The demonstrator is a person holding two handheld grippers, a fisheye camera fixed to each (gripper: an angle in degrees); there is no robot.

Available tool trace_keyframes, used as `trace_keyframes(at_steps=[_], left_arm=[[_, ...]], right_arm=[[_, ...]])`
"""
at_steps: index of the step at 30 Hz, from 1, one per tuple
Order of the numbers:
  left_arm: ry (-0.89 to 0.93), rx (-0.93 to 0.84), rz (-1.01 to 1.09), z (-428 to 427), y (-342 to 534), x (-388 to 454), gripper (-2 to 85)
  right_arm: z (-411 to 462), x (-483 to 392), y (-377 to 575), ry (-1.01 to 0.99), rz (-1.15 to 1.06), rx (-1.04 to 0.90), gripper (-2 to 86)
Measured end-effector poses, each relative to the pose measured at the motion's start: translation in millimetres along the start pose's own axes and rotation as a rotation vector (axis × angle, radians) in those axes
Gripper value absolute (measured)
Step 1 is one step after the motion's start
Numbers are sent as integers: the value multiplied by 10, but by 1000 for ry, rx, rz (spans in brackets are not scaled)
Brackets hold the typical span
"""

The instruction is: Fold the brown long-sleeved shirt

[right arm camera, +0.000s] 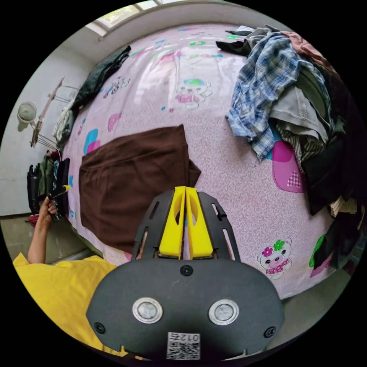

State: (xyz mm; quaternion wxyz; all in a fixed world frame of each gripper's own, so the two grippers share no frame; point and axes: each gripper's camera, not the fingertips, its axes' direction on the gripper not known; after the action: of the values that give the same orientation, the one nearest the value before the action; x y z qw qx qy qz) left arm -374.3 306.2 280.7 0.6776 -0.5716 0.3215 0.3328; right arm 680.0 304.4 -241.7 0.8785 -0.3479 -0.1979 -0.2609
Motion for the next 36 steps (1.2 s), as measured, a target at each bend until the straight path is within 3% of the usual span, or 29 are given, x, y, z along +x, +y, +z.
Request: trace_keyframes(at_steps=[4,9,13,19,25,28,32,36], left_arm=[[-23,5,82,20,-304,269,5],[-191,-84,237,431,-694,812,4],[-300,-146,243,640,-789,846,2],[-297,-107,248,649,-725,856,1],[-288,-52,226,671,-586,865,2],[-187,-121,156,625,-607,721,3],[-186,40,208,162,-99,809,4],[-152,-35,253,254,698,915,4]], right_arm=[[21,-200,-387,-1,-21,17,0],[356,-558,-758,124,-88,-56,0],[500,-639,-854,213,-117,-105,0],[597,-870,-775,297,-177,-115,1],[587,-610,-656,150,1,-69,1],[400,-491,-424,92,26,17,0],[55,-660,249,111,-68,123,-1],[215,-858,1041,58,-168,34,-1]])
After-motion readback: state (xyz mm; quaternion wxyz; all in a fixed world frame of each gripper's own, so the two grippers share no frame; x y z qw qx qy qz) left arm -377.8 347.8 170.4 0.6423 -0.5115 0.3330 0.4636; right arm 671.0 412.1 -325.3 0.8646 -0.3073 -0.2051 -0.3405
